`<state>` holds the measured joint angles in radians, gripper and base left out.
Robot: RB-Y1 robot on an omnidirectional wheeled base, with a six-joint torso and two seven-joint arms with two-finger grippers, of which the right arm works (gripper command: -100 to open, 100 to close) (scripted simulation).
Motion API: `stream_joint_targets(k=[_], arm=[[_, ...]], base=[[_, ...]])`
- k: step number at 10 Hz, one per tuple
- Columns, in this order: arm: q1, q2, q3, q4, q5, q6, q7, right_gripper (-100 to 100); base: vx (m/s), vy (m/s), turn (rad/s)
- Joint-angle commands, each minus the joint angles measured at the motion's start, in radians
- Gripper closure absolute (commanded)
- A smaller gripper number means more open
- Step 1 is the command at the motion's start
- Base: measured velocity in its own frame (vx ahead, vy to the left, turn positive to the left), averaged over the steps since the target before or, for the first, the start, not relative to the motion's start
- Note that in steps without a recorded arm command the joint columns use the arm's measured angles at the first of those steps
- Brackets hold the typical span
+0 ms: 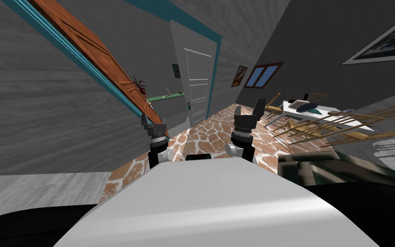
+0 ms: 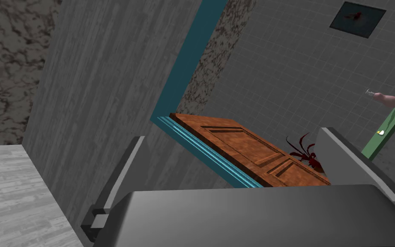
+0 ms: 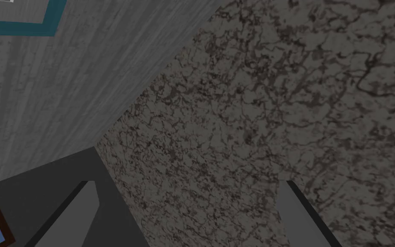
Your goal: Push the door open
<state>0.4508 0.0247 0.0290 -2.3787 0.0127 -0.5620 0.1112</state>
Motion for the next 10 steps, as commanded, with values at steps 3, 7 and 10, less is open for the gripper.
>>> stream_joint_targets(k=[3, 7, 10], arm=[[-0.034, -0.026, 0.006, 0.070, 0.003, 0.014, -0.020, -100], [-0.074, -0.050, 0.012, 0.152, 0.007, 0.030, -0.043, -100], [-0.097, -0.062, 0.016, 0.201, 0.010, 0.039, -0.057, -100]], base=[[0.135, 0.000, 0.075], [0.165, -0.017, 0.070], [0.090, -0.009, 0.053]])
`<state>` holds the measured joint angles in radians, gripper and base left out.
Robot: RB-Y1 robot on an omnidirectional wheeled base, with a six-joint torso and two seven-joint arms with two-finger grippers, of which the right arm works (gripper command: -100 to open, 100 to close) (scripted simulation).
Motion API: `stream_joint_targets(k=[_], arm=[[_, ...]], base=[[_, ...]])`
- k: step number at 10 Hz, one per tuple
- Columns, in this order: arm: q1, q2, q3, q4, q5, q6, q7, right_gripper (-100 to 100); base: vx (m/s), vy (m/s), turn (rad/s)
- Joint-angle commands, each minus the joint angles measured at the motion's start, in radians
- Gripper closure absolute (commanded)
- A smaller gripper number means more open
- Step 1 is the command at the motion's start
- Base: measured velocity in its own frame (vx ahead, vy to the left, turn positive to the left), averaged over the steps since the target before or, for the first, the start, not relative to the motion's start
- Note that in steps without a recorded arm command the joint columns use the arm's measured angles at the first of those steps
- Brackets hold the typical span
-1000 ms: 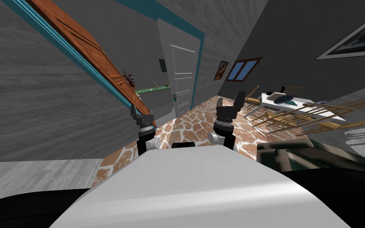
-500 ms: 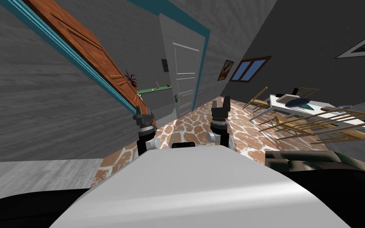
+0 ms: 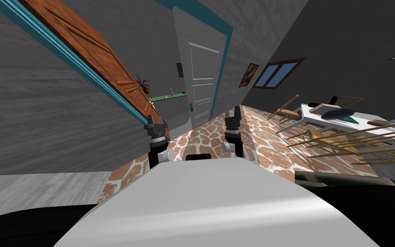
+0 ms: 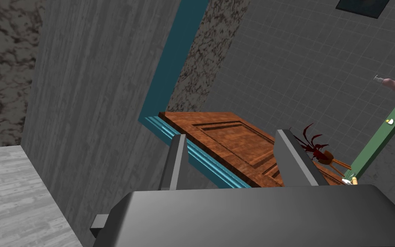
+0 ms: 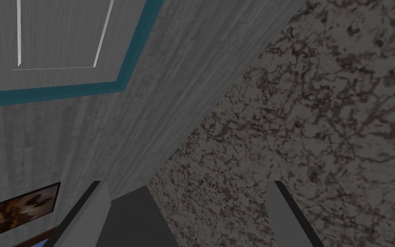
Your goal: Push the door open
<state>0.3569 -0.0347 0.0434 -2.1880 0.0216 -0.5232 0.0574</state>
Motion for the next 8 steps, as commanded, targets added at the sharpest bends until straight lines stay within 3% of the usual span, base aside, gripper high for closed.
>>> stream_joint_targets(k=[1, 2, 8], arm=[[-0.012, -0.006, 0.003, 0.028, 0.002, 0.004, -0.008, -100], [-0.030, -0.014, 0.006, 0.065, 0.003, 0.011, -0.019, -100], [-0.089, -0.037, 0.016, 0.186, 0.009, 0.035, -0.053, -100]], base=[[0.079, -0.008, 0.062], [0.135, -0.009, 0.099], [0.110, -0.014, 0.070]])
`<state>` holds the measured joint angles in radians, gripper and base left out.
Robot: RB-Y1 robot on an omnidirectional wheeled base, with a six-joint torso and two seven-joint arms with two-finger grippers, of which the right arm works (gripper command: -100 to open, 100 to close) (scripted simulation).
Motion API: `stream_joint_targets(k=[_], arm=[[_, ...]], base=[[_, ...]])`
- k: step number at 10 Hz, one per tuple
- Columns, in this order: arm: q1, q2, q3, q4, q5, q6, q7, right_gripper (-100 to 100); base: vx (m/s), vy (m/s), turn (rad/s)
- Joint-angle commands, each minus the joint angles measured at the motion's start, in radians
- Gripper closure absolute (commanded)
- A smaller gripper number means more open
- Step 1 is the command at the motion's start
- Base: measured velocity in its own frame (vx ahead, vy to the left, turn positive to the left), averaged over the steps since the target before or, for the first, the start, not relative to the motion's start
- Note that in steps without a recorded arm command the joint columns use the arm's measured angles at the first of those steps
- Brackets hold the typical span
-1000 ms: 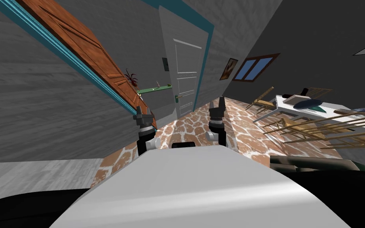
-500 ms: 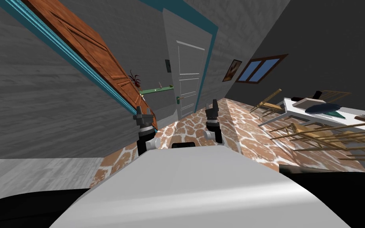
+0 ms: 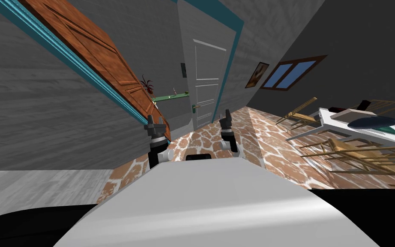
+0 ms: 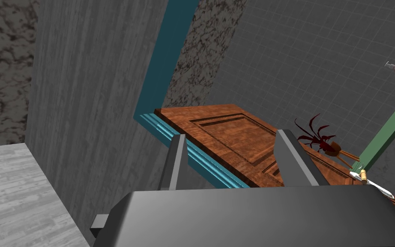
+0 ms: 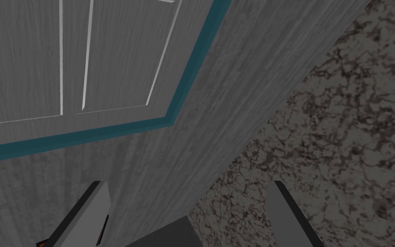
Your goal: Push the door open
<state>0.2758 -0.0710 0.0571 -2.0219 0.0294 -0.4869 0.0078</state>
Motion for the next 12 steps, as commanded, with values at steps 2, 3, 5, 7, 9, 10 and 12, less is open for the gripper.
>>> stream_joint_targets(k=[2, 3, 5, 7, 9, 10, 12], arm=[[-0.028, -0.008, 0.006, 0.062, 0.004, 0.007, -0.015, -100], [-0.039, -0.011, 0.007, 0.084, 0.005, 0.012, -0.021, -100], [-0.060, -0.017, 0.011, 0.128, 0.007, 0.020, -0.034, -100], [-0.082, -0.023, 0.015, 0.173, 0.009, 0.029, -0.047, -100], [-0.104, -0.029, 0.018, 0.219, 0.011, 0.038, -0.060, -100], [-0.115, -0.032, 0.020, 0.242, 0.012, 0.042, -0.066, -100], [-0.137, -0.037, 0.024, 0.287, 0.014, 0.051, -0.079, -100]], base=[[0.091, -0.018, 0.078], [0.102, -0.018, 0.064], [0.097, -0.014, 0.072], [0.098, -0.030, 0.079], [0.106, -0.026, 0.076], [0.101, -0.022, 0.067], [0.091, -0.020, 0.085]])
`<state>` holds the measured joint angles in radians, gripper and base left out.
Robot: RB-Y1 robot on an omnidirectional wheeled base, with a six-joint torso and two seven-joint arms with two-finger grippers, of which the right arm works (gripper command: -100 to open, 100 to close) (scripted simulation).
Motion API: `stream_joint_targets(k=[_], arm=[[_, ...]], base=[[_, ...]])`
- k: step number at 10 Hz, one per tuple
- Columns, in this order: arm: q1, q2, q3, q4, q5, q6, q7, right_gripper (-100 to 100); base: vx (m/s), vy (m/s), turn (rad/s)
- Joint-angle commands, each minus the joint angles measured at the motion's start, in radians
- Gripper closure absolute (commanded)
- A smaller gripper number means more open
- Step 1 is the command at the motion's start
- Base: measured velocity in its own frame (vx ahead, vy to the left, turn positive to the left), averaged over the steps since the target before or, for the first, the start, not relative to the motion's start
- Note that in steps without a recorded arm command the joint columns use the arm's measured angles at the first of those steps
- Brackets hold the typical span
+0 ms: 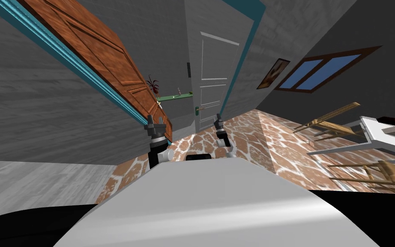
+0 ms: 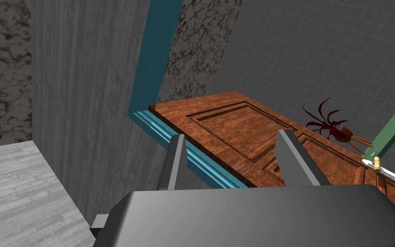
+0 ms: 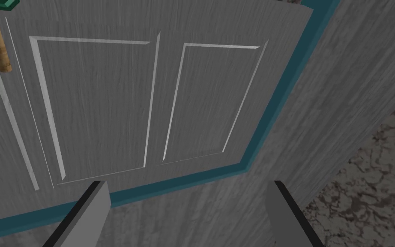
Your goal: Push the door open
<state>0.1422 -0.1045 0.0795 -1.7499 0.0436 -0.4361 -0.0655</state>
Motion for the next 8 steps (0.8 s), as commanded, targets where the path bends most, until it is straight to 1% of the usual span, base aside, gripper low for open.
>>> stream_joint_targets(k=[1, 8], arm=[[-0.015, -0.006, 0.003, 0.038, 0.001, 0.005, -0.012, -100], [-0.091, -0.021, 0.016, 0.195, 0.009, 0.036, -0.057, -100]], base=[[0.089, -0.018, 0.076], [0.094, -0.028, 0.074]])
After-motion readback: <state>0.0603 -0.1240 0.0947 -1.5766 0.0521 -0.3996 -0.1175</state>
